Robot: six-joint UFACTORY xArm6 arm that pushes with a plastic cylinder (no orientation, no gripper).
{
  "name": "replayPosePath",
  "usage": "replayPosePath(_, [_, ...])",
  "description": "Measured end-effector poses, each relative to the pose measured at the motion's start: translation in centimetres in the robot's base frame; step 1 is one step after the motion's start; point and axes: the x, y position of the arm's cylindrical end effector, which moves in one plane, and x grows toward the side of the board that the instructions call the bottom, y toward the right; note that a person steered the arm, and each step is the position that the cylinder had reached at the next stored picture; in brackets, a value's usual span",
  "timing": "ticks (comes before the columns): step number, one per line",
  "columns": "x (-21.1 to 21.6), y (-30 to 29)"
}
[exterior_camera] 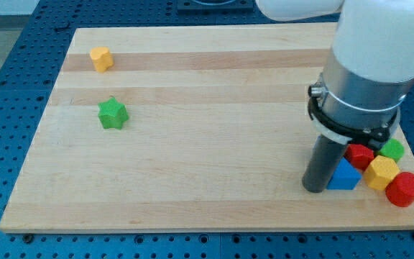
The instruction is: Point your arm towards green star
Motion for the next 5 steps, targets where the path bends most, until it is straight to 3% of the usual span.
replayPosePath(4, [0.0,3.3])
replayPosePath(5, [-0.2,0.8])
